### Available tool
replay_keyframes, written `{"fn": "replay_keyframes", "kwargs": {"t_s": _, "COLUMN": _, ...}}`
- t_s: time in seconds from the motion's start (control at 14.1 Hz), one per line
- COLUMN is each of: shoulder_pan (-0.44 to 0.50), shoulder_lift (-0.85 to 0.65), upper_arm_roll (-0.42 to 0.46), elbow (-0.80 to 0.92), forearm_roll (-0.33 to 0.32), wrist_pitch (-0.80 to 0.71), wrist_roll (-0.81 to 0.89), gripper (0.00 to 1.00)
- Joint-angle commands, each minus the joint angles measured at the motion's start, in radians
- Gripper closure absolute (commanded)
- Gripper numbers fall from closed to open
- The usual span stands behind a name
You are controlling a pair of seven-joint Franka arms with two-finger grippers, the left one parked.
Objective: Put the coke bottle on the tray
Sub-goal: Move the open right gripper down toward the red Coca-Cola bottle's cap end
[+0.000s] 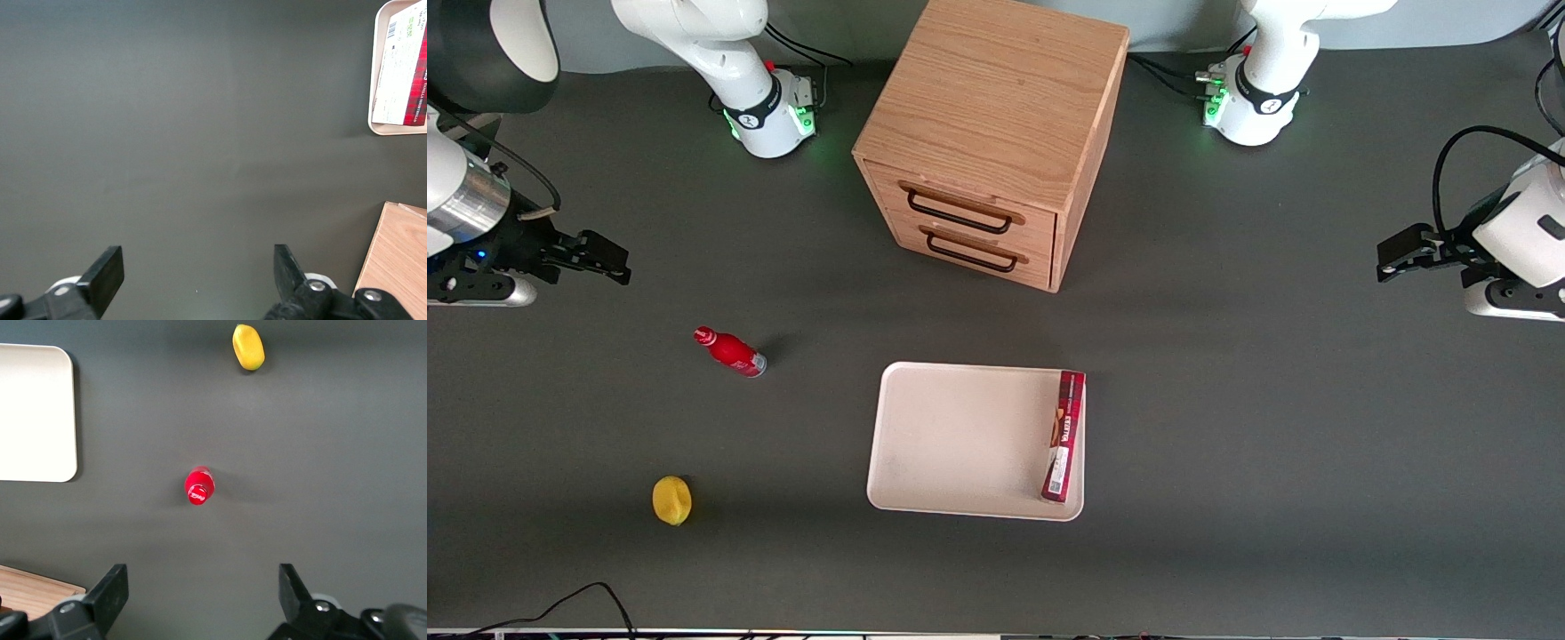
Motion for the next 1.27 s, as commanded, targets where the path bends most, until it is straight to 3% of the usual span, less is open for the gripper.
{"fn": "replay_keyframes", "kwargs": {"t_s": 0.0, "shoulder_pan": 0.019, "shoulder_lift": 0.016, "upper_arm_roll": -0.019, "elbow": 0.029, "forearm_roll": 0.023, "wrist_pitch": -0.026, "wrist_roll": -0.025, "gripper": 0.0}}
{"fn": "replay_keyframes", "kwargs": {"t_s": 0.49, "shoulder_pan": 0.011, "shoulder_lift": 0.027, "upper_arm_roll": -0.014, "elbow": -0.015, "forearm_roll": 0.052, "wrist_pitch": -0.006, "wrist_roll": -0.021, "gripper": 0.0}}
{"fn": "replay_keyframes", "kwargs": {"t_s": 0.57, "shoulder_pan": 0.008, "shoulder_lift": 0.025, "upper_arm_roll": -0.014, "elbow": -0.053, "forearm_roll": 0.077, "wrist_pitch": 0.041, "wrist_roll": -0.031, "gripper": 0.0}}
{"fn": "replay_keyframes", "kwargs": {"t_s": 1.2, "shoulder_pan": 0.016, "shoulder_lift": 0.036, "upper_arm_roll": -0.011, "elbow": -0.45, "forearm_roll": 0.078, "wrist_pitch": 0.56, "wrist_roll": -0.032, "gripper": 0.0}}
